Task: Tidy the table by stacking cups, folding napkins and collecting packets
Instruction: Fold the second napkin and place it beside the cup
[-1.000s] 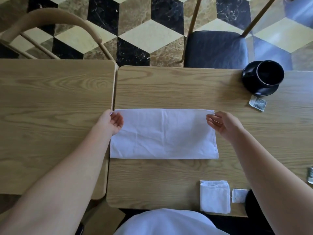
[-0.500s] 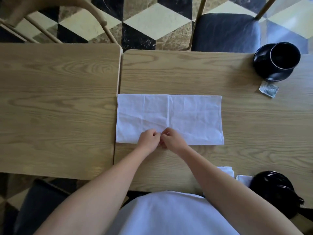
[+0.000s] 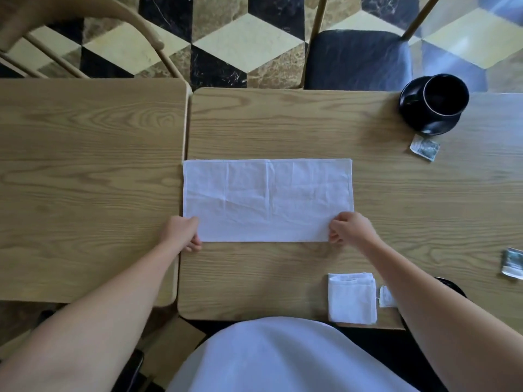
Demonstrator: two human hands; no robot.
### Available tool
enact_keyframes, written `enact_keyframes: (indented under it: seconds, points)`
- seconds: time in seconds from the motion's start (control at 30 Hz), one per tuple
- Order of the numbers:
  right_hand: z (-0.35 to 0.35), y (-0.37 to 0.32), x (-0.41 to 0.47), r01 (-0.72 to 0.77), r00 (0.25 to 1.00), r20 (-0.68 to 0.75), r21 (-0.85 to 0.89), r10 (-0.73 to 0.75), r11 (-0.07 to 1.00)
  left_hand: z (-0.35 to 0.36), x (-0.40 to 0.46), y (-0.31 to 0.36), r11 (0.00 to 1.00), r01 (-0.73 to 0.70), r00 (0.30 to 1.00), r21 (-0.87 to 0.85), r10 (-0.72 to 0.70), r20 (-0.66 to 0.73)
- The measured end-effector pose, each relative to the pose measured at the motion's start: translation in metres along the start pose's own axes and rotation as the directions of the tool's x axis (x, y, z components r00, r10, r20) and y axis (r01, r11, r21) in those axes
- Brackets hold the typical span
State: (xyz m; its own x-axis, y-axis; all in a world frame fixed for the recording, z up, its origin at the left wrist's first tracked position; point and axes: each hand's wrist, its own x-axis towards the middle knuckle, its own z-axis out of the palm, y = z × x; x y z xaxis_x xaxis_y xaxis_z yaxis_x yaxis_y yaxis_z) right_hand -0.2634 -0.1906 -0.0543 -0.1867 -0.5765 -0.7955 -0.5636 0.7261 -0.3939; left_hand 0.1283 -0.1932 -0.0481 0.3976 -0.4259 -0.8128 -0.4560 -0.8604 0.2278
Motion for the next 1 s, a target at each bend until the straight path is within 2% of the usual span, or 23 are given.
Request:
enact_keyframes:
  seconds: [0.1,0.17,0.23,0.27,0.3,0.33,0.4,0.47,0.53,0.57,0.7,0.77,0.87,1.0]
  points:
    - [-0.017,-0.003,0.001,-0.008,0.999,0.040,-0.088,0.011,0.996,0.005,-0.009,0.005,0.997,0.038,0.996,-0.060,-0.043,-0.079]
    - [-0.021,-0.018,0.004,0.027,0.997,0.082,-0.301,-0.003,0.953,0.019,-0.024,0.012,0.990,0.023,0.984,-0.143,-0.047,-0.172]
    - [-0.023,-0.040,0.010,0.093,0.995,0.007,-0.493,-0.102,0.865,0.043,-0.047,0.024,0.972,0.049,0.983,-0.231,-0.088,-0.162]
    - [-0.025,-0.052,0.014,0.143,0.980,-0.045,-0.512,-0.193,0.847,0.059,-0.060,0.032,0.933,0.108,0.989,-0.343,-0.134,-0.055]
    - [-0.026,-0.064,0.018,0.207,0.950,-0.099,-0.508,-0.296,0.836,0.077,-0.071,0.039,0.853,0.206,0.978,-0.479,-0.175,0.109]
    - [-0.027,-0.076,0.025,0.274,0.910,-0.135,-0.514,-0.392,0.813,0.096,-0.083,0.048,0.744,0.346,0.933,-0.572,-0.205,0.297]
    - [-0.031,-0.097,0.038,0.349,0.851,-0.119,-0.600,-0.511,0.720,0.132,-0.108,0.061,0.534,0.593,0.781,-0.602,-0.203,0.590]
    - [-0.037,-0.112,0.050,0.317,0.862,-0.071,-0.697,-0.502,0.643,0.164,-0.127,0.066,0.450,0.694,0.680,-0.562,-0.154,0.717]
    - [-0.042,-0.120,0.060,0.243,0.905,-0.057,-0.745,-0.422,0.622,0.184,-0.140,0.072,0.420,0.735,0.631,-0.533,-0.135,0.764]
    - [-0.045,-0.123,0.065,0.207,0.924,-0.054,-0.761,-0.378,0.615,0.191,-0.141,0.076,0.403,0.730,0.641,-0.551,-0.124,0.758]
    - [-0.053,-0.136,0.067,0.157,0.970,0.036,-0.848,-0.241,0.506,0.205,-0.137,0.095,0.302,0.624,0.776,-0.720,-0.140,0.614]
    - [-0.054,-0.139,0.060,0.187,0.970,0.084,-0.858,-0.227,0.479,0.206,-0.136,0.099,0.273,0.610,0.792,-0.744,-0.174,0.586]
    - [-0.059,-0.151,0.035,0.214,0.977,0.156,-0.762,-0.147,0.611,0.198,-0.139,0.100,0.234,0.586,0.810,-0.776,-0.177,0.559]
    - [-0.069,-0.168,-0.012,0.232,0.967,0.224,-0.593,-0.119,0.771,0.155,-0.156,0.090,0.120,0.499,0.864,-0.858,0.002,0.503]
